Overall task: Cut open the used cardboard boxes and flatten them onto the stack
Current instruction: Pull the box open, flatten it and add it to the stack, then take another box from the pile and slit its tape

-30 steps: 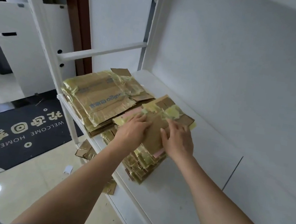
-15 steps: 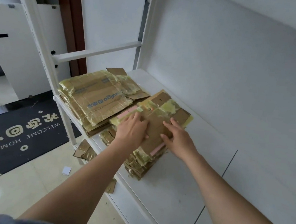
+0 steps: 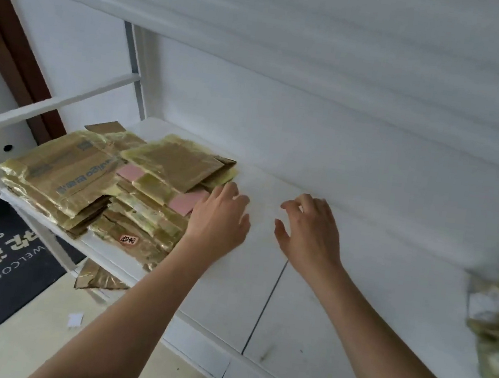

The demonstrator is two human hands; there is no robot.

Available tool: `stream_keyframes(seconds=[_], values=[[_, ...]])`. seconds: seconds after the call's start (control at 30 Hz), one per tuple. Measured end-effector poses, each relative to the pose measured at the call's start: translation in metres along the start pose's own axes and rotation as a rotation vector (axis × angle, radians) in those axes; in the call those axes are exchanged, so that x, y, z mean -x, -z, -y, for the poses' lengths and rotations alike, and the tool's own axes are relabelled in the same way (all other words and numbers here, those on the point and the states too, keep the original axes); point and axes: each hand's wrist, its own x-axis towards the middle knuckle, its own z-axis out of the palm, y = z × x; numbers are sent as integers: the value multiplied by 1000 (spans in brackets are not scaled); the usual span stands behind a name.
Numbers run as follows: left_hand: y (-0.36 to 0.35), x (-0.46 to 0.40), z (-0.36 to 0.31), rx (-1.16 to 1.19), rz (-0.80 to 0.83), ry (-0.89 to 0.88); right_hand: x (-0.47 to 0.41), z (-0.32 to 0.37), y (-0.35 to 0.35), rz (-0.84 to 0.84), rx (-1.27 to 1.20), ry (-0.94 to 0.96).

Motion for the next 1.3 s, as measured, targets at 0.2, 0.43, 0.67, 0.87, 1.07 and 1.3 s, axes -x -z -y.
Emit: stream_keyframes(seconds=[0.2,0.43,0.67,0.87,1.07,1.3], values=[[-42,20,-133,-71,85,-225,105,-110,40,37,58,-207],[-84,48,-316,-51,190,-447,223,-243,95,-51,177,-423],[-113,73,-443,-13,190,-531,297,-348,130,-127,339,-583],[-113,68,-465,1,171,-470,279,-416,159,-569,54,-738],[-103,53,-458,-16,173,-403,244,-454,173,-614,-705,-941],[-106,48,-440,360,237,-232,228,-435,174,-649,-745,-940]])
